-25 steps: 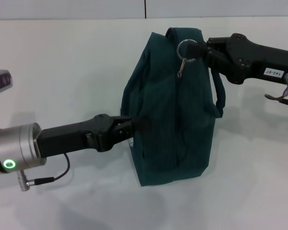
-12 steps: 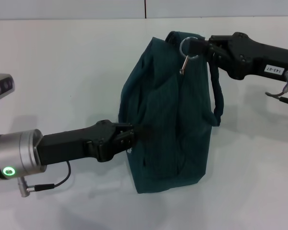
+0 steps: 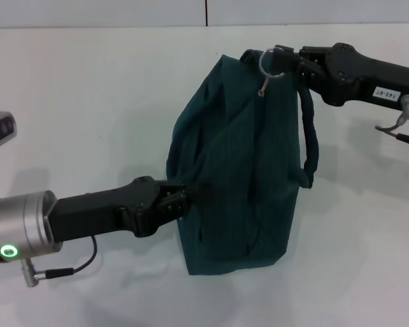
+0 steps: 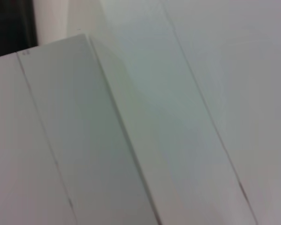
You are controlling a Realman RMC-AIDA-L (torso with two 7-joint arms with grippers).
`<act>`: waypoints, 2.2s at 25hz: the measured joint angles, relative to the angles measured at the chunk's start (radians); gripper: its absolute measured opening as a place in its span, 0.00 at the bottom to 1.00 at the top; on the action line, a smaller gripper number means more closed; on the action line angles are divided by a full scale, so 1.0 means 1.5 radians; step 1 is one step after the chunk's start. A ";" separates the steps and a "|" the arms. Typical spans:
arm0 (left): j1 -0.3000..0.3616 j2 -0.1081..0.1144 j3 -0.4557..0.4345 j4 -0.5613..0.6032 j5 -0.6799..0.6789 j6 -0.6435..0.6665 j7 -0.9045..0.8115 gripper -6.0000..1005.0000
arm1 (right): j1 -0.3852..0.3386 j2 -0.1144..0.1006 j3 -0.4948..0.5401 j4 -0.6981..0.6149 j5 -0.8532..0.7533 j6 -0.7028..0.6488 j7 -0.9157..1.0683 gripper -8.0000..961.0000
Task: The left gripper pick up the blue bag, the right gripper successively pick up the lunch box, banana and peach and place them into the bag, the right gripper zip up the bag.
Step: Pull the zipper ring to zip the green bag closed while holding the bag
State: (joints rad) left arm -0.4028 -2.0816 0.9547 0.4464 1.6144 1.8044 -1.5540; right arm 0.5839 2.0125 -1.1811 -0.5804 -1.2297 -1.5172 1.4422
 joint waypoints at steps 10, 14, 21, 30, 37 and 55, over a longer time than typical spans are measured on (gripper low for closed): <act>0.022 0.004 -0.005 -0.008 -0.004 0.001 -0.001 0.06 | -0.001 0.000 0.001 0.008 0.003 0.051 -0.001 0.03; 0.032 0.005 -0.014 -0.008 -0.006 0.001 -0.001 0.06 | -0.006 0.002 0.017 0.008 0.003 0.063 -0.008 0.03; 0.051 0.012 -0.035 -0.007 -0.006 0.001 -0.005 0.06 | -0.016 0.005 0.042 0.011 0.012 0.069 -0.014 0.03; 0.060 0.005 -0.060 -0.004 -0.006 -0.021 0.022 0.06 | -0.026 0.006 0.042 0.013 0.022 0.042 -0.015 0.03; 0.056 0.001 -0.144 -0.007 -0.009 -0.022 0.000 0.18 | -0.034 0.003 0.043 0.009 0.022 0.032 -0.016 0.03; -0.132 0.041 -0.206 0.021 0.148 -0.085 -0.249 0.80 | -0.057 0.002 0.044 0.012 0.052 -0.005 -0.050 0.03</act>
State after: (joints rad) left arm -0.6006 -2.0203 0.6459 0.4772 1.8359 1.6776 -1.9282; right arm 0.4991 2.0153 -1.1150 -0.5623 -1.1515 -1.5253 1.3665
